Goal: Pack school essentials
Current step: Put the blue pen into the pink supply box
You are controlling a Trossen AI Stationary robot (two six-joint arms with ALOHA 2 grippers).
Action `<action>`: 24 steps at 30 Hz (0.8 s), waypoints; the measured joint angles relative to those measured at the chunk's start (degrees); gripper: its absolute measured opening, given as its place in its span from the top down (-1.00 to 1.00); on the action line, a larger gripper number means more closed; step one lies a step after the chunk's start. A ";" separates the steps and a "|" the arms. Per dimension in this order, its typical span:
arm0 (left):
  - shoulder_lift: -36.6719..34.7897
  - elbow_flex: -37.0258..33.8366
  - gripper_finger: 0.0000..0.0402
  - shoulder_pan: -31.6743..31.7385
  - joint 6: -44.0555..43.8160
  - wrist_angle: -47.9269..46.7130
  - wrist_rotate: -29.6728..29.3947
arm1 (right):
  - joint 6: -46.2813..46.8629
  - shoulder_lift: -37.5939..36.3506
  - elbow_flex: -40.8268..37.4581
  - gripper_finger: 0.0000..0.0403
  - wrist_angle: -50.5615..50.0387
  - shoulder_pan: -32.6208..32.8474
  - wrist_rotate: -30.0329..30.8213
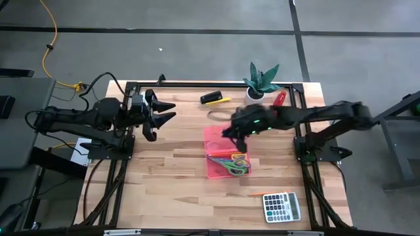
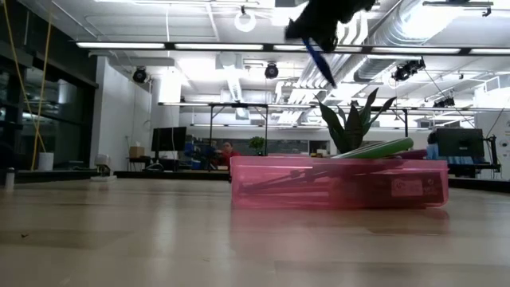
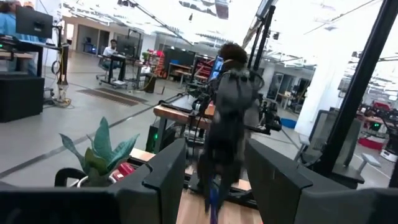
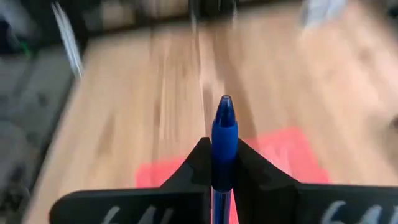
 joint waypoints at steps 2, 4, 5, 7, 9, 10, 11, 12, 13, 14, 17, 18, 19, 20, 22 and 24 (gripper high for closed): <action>0.00 0.00 0.24 0.00 0.00 -0.01 -0.04 | -0.82 4.83 2.15 0.97 -4.47 0.24 -1.30; 0.00 0.00 0.24 0.00 -0.02 -0.01 -0.04 | -1.41 8.90 2.69 0.97 -7.40 0.33 -2.04; 0.00 0.00 0.24 0.00 -0.02 -0.03 -0.04 | -1.43 10.73 2.69 0.97 -8.14 0.33 -2.36; 0.00 0.00 0.24 0.00 -0.02 -0.02 -0.04 | -1.38 14.03 2.43 0.97 -8.59 0.33 -2.43; -0.01 0.00 0.24 0.00 -0.04 -0.04 -0.04 | -1.77 16.86 2.38 0.97 -9.72 0.33 -2.40; 0.00 0.00 0.24 0.00 -0.02 -0.04 -0.04 | -1.88 17.99 2.36 0.97 -9.57 0.33 -2.35; 0.00 0.00 0.24 0.00 -0.02 -0.03 -0.04 | -1.99 19.00 2.36 0.97 -9.50 0.33 -2.04; -0.02 0.00 0.24 0.00 -0.02 -0.01 -0.04 | -2.18 19.66 2.36 0.97 -9.33 0.33 -1.56; -0.02 0.00 0.24 0.00 -0.02 -0.02 -0.04 | -2.31 20.16 2.36 0.97 -9.21 0.33 -1.34; 0.00 0.00 0.24 0.00 -0.02 -0.04 -0.04 | -2.38 20.66 2.36 0.97 -9.19 0.33 -1.34; 0.00 0.00 0.24 0.00 0.00 -0.04 -0.04 | -3.32 21.17 2.36 0.97 -9.58 0.33 -1.36; 0.00 0.00 0.24 0.00 0.02 -0.06 -0.04 | -3.77 21.15 2.36 0.97 -9.81 0.33 -1.37; 0.00 0.00 0.24 0.00 0.09 -0.11 -0.04 | -4.19 21.15 2.36 0.97 -10.14 0.33 -1.34; 0.00 0.00 0.24 0.00 0.13 -0.22 -0.05 | -4.71 21.15 2.36 0.96 -10.66 0.33 -1.21; 0.00 0.00 0.24 0.00 0.13 -0.44 -0.40 | -5.30 21.15 2.36 0.95 -11.20 0.34 -0.37; 0.00 0.00 0.24 0.00 0.13 -0.57 -0.77 | -5.28 21.15 2.36 0.91 -11.22 0.33 -0.26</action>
